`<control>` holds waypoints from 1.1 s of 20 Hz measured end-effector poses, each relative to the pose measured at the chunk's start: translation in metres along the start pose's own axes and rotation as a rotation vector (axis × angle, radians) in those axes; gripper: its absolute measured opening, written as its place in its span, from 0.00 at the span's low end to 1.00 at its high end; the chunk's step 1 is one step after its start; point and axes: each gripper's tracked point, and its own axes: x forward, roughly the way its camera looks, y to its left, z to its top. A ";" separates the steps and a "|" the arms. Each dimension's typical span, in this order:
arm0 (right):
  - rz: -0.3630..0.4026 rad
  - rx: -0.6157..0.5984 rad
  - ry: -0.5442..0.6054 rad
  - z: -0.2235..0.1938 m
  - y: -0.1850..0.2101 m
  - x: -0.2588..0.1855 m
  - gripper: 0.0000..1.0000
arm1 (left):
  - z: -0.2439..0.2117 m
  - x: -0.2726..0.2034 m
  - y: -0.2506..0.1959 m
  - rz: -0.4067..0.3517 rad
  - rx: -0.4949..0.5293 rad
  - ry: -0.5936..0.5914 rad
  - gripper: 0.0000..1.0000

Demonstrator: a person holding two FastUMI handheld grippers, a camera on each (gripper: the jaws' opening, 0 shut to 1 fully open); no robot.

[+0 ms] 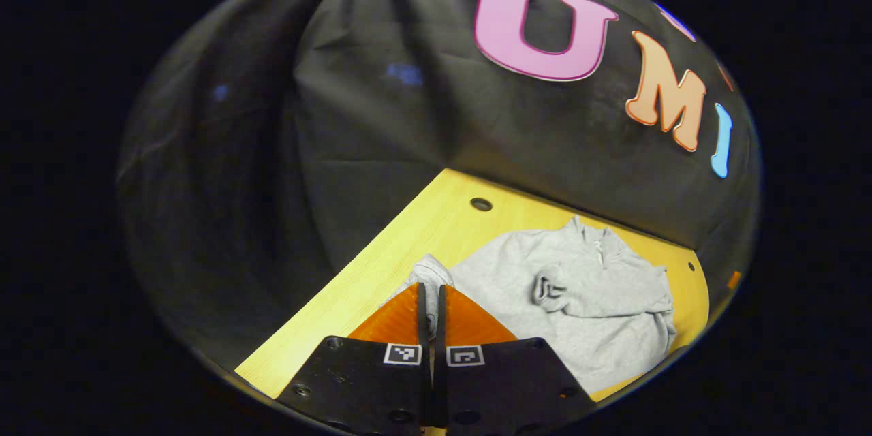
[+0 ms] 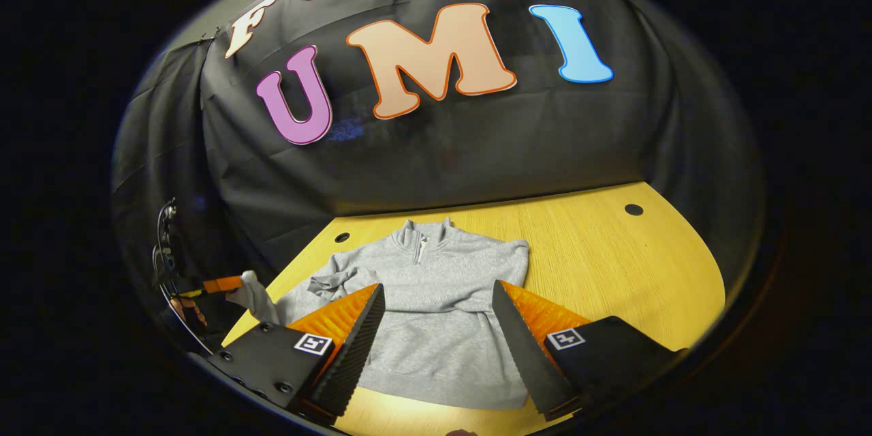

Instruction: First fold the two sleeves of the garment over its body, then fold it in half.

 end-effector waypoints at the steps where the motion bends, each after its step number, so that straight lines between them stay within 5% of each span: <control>1: 0.001 0.006 0.004 -0.002 -0.002 -0.003 0.98 | 0.004 0.004 -0.010 -0.016 0.007 0.005 0.00; 13: -0.068 0.058 -0.010 -0.015 -0.051 -0.031 0.98 | 0.065 0.040 -0.146 -0.190 0.124 -0.066 0.00; 22: -0.139 0.065 -0.005 -0.025 -0.096 -0.069 0.98 | 0.057 0.046 -0.289 -0.367 0.190 -0.058 0.00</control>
